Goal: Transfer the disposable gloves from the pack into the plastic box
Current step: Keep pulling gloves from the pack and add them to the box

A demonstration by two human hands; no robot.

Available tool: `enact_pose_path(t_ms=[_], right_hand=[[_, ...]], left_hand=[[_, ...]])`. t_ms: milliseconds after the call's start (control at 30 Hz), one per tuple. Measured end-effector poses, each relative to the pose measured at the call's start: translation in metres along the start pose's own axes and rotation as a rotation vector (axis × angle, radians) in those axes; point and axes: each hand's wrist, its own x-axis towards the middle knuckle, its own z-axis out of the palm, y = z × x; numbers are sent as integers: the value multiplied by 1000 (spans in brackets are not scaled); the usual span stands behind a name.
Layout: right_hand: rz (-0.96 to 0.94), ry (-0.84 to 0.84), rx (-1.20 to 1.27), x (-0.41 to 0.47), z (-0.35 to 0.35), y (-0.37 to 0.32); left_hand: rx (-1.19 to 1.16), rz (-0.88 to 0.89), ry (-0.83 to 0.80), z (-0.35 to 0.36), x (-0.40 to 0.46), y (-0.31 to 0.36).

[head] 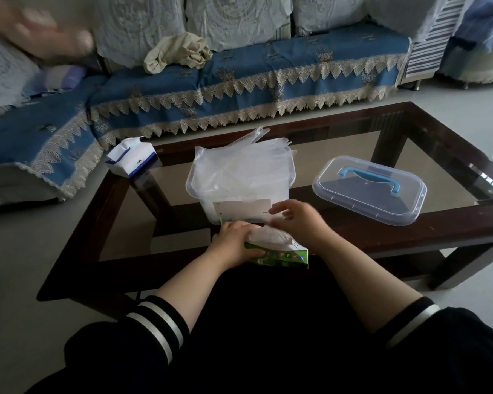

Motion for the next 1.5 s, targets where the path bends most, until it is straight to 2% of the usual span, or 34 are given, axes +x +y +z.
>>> enact_pose_path(t_ms=[67, 167, 267, 367, 467, 600, 667, 767, 834, 934, 1000, 1034, 1100, 1134, 1200, 1267, 1367, 1434, 1501], right_hand=[[-38, -55, -190, 0, 11, 6], [-43, 3, -222, 2, 21, 5], [7, 56, 39, 4, 16, 0], [41, 32, 315, -1, 6, -2], [82, 29, 575, -6, 0, -5], [193, -27, 938, -4, -19, -6], [154, -68, 1099, -3, -29, -5], [-57, -120, 1360, -3, -42, -2], [-120, -132, 1433, -3, -52, 1], [-129, -72, 1365, -8, -57, 6], [-110, 4, 1265, -13, -55, 1], [-107, 39, 1210, -16, -53, -4], [-118, 103, 1110, -21, -49, -11], [-133, 124, 1059, -24, -47, -14], [-210, 166, 881, -28, -42, -18], [-362, 247, 583, -30, -33, -15], [-613, 483, 91, -29, -21, -10], [-754, 611, -110, -26, -16, -8], [-815, 708, -209, -26, -14, -8]], left_hand=[[-32, 10, -3, 0, 1, -2], [-42, 12, 24, 1, 2, 0], [-56, 2, 35, 1, 3, 3], [-76, 43, 46, 1, 4, 1], [-127, 13, 106, 4, 5, 0], [-35, 12, 108, 7, 5, 1], [-17, -11, 88, 6, 3, 2], [69, -13, 72, 7, 2, 4], [157, -42, 51, 6, -1, 7], [422, -28, 102, -2, -7, 11], [499, 64, 324, -12, -13, 14], [415, 121, 454, -20, -17, 19], [-16, 178, 578, -40, -28, 33], [-319, 141, 517, -51, -32, 42], [-836, 37, 278, -75, -35, 58], [-1021, -11, 101, -98, -39, 68], [-816, -12, 0, -117, -42, 79], [-661, 25, 86, -117, -39, 87], [-620, 121, 211, -111, -31, 92]])
